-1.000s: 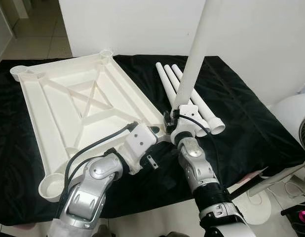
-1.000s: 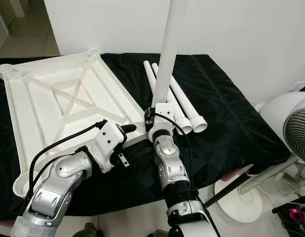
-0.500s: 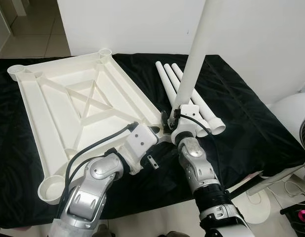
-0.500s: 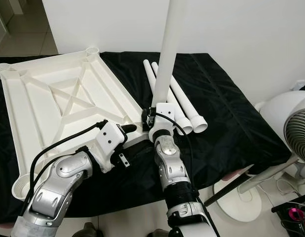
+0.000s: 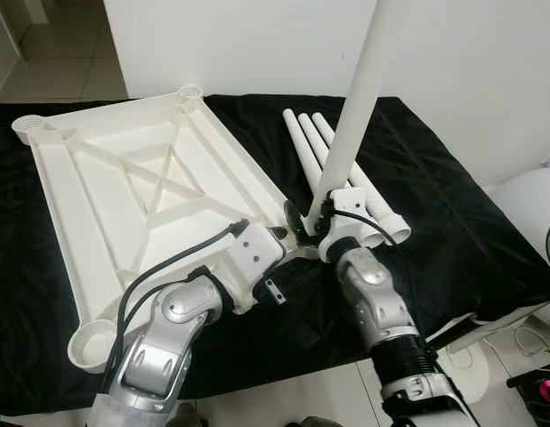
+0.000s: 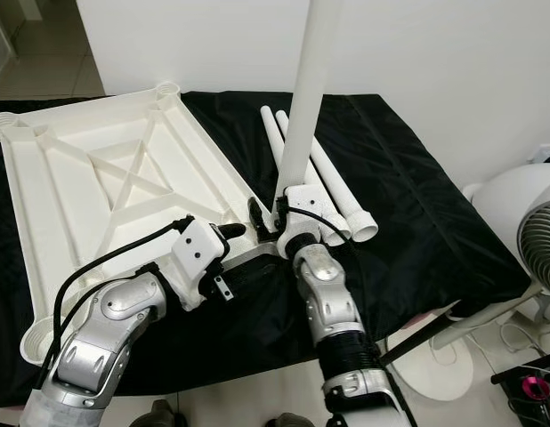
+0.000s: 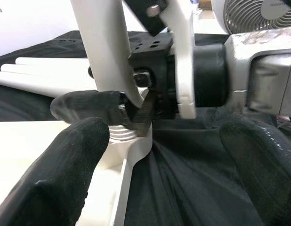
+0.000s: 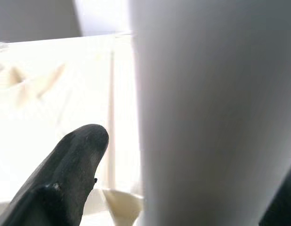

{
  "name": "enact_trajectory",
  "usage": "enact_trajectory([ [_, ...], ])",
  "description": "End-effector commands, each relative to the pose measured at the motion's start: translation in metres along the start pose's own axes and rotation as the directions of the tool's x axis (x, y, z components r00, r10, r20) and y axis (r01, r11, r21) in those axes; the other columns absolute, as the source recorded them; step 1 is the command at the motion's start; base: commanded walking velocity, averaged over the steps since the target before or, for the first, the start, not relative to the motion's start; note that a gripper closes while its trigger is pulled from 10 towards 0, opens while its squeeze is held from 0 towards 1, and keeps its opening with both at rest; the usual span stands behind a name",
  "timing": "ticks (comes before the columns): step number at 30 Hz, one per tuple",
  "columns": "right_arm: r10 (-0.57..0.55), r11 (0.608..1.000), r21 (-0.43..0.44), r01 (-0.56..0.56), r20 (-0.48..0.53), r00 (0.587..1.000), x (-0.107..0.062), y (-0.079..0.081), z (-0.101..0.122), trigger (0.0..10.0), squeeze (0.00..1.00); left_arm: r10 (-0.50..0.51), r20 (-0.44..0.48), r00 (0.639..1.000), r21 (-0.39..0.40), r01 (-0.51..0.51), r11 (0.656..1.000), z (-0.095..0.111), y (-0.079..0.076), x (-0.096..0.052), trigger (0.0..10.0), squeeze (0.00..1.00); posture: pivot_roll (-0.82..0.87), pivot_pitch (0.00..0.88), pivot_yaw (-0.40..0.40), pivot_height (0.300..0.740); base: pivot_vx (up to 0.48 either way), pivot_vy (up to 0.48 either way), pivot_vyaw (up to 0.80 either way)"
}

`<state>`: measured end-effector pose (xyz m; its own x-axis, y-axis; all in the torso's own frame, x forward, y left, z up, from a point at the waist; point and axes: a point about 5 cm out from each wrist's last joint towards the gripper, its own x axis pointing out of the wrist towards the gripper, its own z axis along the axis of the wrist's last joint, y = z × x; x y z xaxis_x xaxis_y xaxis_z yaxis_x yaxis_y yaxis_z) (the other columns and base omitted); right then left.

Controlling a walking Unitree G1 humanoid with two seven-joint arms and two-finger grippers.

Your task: Building children table

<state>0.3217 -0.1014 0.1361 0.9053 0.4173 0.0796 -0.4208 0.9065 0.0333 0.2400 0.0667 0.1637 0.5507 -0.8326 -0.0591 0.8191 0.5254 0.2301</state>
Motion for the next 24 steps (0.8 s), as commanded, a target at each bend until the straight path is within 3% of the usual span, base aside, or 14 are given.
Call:
enact_trajectory([
  [1,0.118,0.992,-0.036,-0.117,0.003,0.993,-0.005,0.001,0.001,10.0,0.0,0.089,-0.005,0.996,0.005,-0.089,0.996,-0.001,0.004,0.001,10.0,0.0,0.01,0.0,-0.067,0.74,0.0,0.0,0.0],
  [7,0.202,0.976,-0.08,-0.203,-0.012,0.979,-0.005,-0.007,0.004,10.0,0.0,0.081,-0.005,0.997,0.008,-0.081,0.997,-0.001,0.004,0.001,10.0,0.0,0.0,0.0,-0.055,0.74,0.0,0.0,0.0],
  [13,0.287,0.942,-0.157,-0.298,-0.084,0.954,0.002,-0.024,0.002,10.0,0.0,0.072,-0.007,0.997,0.015,-0.072,0.997,-0.001,0.006,0.001,10.0,0.0,0.0,0.0,-0.041,0.74,0.0,0.0,0.0],
  [14,0.289,0.939,-0.164,-0.302,-0.102,0.952,0.003,-0.027,0.0,4.9,0.0,0.071,-0.008,0.997,0.016,-0.071,0.997,-0.001,0.006,0.001,10.0,0.0,0.0,0.0,-0.041,0.74,0.0,0.0,0.0],
  [15,0.289,0.939,-0.164,-0.302,-0.102,0.952,0.003,-0.027,0.0,4.9,0.0,0.071,-0.008,0.997,0.016,-0.071,0.997,-0.001,0.006,0.001,10.0,0.0,0.0,0.0,-0.041,0.74,0.0,0.0,0.0],
  [16,0.291,0.938,-0.159,-0.307,-0.115,0.95,0.005,-0.029,-0.001,0.0,0.0,0.071,-0.009,0.997,0.016,-0.071,0.997,-0.001,0.006,0.001,10.0,0.0,0.01,0.0,-0.04,0.74,0.0,0.0,0.0],
  [24,0.304,0.937,-0.127,-0.326,-0.165,0.938,0.006,-0.033,-0.01,0.0,0.0,0.075,-0.011,0.997,0.018,-0.075,0.997,0.0,0.007,0.0,10.0,0.0,0.01,0.0,-0.038,0.74,0.0,0.0,0.0],
])
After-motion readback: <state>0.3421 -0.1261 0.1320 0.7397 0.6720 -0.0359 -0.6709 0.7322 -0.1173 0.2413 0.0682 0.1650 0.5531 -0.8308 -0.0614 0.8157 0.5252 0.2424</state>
